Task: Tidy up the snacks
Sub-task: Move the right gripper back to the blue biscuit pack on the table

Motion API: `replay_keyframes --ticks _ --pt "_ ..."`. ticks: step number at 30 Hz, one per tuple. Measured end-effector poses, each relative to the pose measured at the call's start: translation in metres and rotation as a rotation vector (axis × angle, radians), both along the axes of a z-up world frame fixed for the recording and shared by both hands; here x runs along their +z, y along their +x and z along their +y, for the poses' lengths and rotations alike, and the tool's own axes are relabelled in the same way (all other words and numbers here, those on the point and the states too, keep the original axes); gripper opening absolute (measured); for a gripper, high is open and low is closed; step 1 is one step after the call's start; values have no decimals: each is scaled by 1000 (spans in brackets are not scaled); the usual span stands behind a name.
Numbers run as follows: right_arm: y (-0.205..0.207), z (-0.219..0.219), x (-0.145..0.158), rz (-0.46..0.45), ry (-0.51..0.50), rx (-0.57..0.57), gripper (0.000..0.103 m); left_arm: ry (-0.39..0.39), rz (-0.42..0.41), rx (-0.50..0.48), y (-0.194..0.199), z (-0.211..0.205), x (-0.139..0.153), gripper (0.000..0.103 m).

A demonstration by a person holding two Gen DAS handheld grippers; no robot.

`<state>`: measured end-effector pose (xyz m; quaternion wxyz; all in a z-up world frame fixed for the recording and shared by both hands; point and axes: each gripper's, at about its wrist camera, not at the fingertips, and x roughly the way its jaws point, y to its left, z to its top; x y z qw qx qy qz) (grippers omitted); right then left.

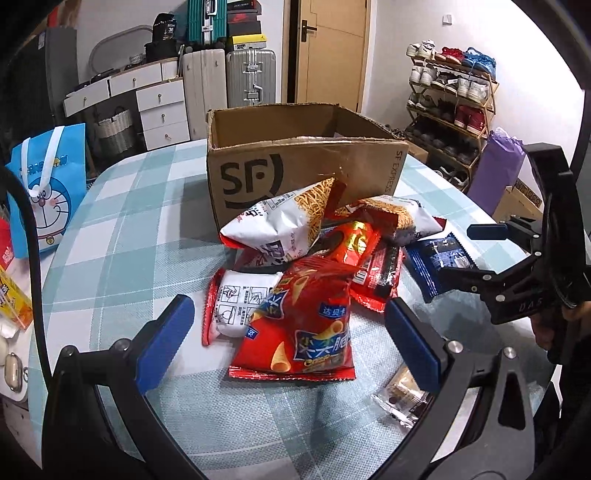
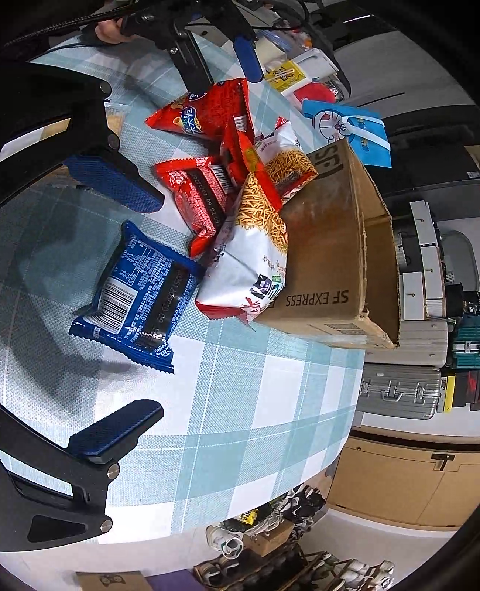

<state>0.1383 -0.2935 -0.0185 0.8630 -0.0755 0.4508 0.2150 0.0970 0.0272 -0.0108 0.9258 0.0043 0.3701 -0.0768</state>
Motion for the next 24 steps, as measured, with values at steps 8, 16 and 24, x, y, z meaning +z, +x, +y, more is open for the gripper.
replay_keyframes --ticks 8,16,24 --pt "7 6 -14 20 -18 -26 103 -5 22 20 5 3 -7 102" --pt "12 12 -25 44 -85 -24 103 4 29 20 6 2 -11 102" --pt "12 2 -26 53 -115 14 103 17 31 8 6 -2 -13 102"
